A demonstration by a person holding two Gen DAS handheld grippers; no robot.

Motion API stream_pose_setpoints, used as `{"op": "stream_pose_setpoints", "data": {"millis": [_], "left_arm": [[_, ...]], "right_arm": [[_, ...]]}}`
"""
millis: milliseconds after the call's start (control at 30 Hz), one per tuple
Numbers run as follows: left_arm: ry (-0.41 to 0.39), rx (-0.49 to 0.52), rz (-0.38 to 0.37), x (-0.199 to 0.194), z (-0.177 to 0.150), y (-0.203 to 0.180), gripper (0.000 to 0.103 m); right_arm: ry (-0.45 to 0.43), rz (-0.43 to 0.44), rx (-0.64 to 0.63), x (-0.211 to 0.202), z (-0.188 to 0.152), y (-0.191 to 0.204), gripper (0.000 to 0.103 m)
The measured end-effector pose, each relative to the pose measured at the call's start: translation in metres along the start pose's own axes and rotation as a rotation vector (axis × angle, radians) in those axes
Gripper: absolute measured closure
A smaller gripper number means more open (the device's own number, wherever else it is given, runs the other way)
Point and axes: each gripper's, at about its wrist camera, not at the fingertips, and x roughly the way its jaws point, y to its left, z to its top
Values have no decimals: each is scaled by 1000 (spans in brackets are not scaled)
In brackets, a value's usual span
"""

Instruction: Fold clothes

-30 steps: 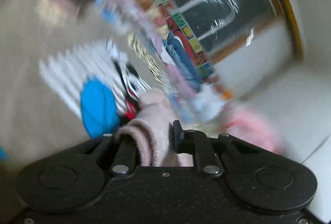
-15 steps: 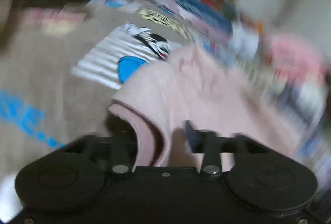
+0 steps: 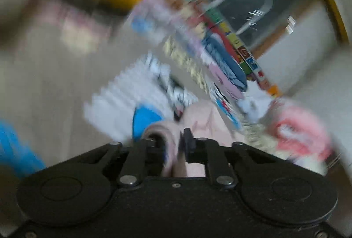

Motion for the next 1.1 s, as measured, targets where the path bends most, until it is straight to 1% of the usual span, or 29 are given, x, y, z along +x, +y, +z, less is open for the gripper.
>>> {"op": "stream_pose_setpoints", "data": {"millis": [67, 167, 300, 333, 367, 400, 433, 467, 500, 633, 667, 700, 733, 933, 1033, 1100], "left_arm": [[-112, 229, 73, -15, -2, -25, 97], [-165, 426, 193, -22, -13, -35, 97], [-87, 176, 168, -14, -12, -2, 97], [-68, 113, 162, -12, -12, 6, 94], [-48, 50, 155, -10, -11, 15, 85], [-28, -13, 148, -8, -11, 23, 66], [-9, -76, 142, -6, -11, 31, 56], [11, -139, 135, -4, -11, 40, 51], [36, -175, 133, -2, -12, 45, 51], [48, -85, 195, 3, -19, 37, 51], [50, -62, 210, 4, -21, 35, 55], [53, -39, 225, 5, -22, 33, 84], [55, -16, 241, 6, -24, 31, 99], [71, 122, 332, 13, -35, 19, 98], [79, 192, 378, 16, -40, 13, 94], [84, 238, 408, 19, -43, 9, 85]], "right_arm": [[-1, 1, 0, -1, 0, 0, 83], [-2, 3, 1, -1, -1, -1, 83], [-3, 4, 2, -1, 0, -1, 83], [-3, 4, 2, -1, 0, -1, 83], [-3, 4, 3, -1, 0, -1, 83], [-4, 4, 3, 0, 0, 0, 82], [-4, 4, 2, 0, 0, 0, 82], [-4, 5, 3, 0, 0, 0, 82], [-4, 5, 3, 0, 0, 0, 82], [-4, 5, 3, 1, 0, -1, 82], [-5, 6, 4, 1, 0, -1, 82], [-5, 7, 4, 1, 0, -1, 82], [-5, 8, 5, 1, 0, -2, 82], [-5, 8, 4, 0, 0, -2, 82], [-7, 8, 2, 1, 0, -2, 83], [-5, 5, 2, 1, 0, -2, 83]]}}
